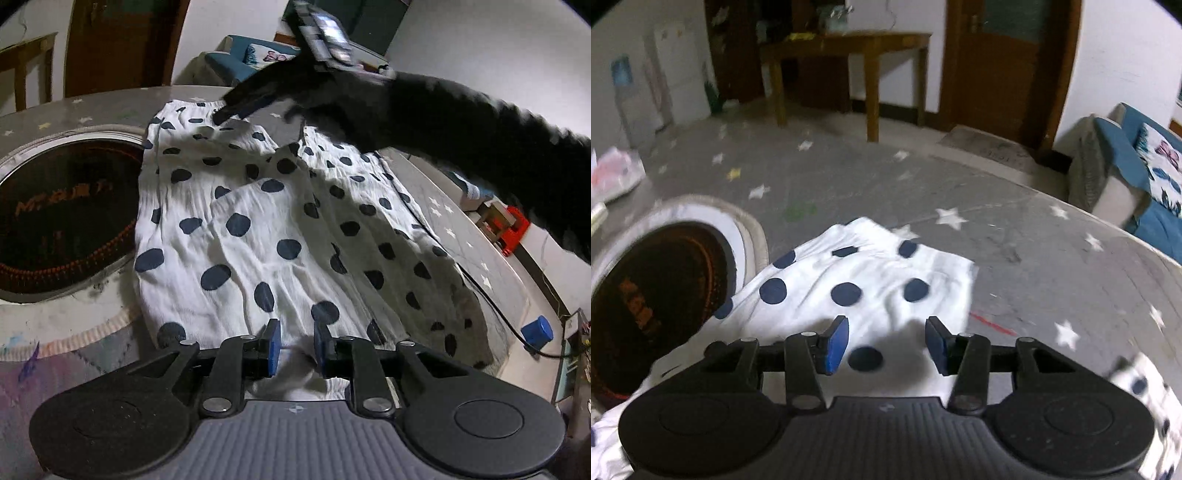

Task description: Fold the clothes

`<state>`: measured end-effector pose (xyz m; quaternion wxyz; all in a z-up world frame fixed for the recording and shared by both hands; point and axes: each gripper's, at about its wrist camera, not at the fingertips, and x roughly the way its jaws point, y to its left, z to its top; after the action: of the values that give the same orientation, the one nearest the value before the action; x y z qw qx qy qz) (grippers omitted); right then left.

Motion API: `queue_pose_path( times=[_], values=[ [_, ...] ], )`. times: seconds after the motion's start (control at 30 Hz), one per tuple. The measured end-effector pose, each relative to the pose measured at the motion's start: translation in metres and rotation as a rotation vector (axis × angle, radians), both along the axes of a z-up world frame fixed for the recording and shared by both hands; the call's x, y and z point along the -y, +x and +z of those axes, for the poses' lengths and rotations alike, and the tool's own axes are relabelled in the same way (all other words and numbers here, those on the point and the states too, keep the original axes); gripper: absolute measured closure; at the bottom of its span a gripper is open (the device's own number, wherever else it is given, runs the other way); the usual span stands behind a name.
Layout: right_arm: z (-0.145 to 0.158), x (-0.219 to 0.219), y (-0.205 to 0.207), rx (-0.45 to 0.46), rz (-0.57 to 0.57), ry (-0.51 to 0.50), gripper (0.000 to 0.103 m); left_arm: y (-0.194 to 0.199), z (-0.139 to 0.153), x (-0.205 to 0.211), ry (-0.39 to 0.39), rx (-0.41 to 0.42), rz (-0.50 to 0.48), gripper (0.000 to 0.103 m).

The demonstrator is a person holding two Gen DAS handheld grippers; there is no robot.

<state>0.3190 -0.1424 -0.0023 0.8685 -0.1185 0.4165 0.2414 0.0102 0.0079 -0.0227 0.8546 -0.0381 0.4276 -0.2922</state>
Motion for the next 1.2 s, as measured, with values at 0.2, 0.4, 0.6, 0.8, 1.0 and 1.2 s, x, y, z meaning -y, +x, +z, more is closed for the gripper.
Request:
queue_pose_path(
  times=[0.2, 0.4, 0.6, 0.8, 1.0, 1.2],
  values=[
    [-0.004, -0.031, 0.031, -0.002, -0.017, 0.02, 0.045, 0.0, -0.002, -0.009, -0.018, -0.004, -0.027, 0.083],
    [-0.012, -0.061, 0.064, 0.026, 0.0, 0.051, 0.034, 0.003, -0.002, -0.019, -0.02, -0.008, 0.003, 0.083],
    [0.002, -0.052, 0.058, 0.038, 0.021, 0.056, 0.036, 0.0, 0.0, -0.02, -0.014, -0.002, 0.022, 0.083],
    [0.038, -0.007, -0.002, 0.056, 0.041, 0.029, 0.036, -0.001, 0.003, -0.018, 0.001, 0.012, 0.032, 0.083],
    [0.053, 0.043, -0.102, 0.052, 0.057, 0.059, 0.036, -0.006, 0.004, -0.015, 0.032, 0.044, 0.064, 0.083],
    [0.032, 0.077, -0.195, 0.023, 0.059, 0.059, 0.036, -0.01, 0.004, -0.011, 0.059, 0.057, 0.09, 0.083]
  ],
)
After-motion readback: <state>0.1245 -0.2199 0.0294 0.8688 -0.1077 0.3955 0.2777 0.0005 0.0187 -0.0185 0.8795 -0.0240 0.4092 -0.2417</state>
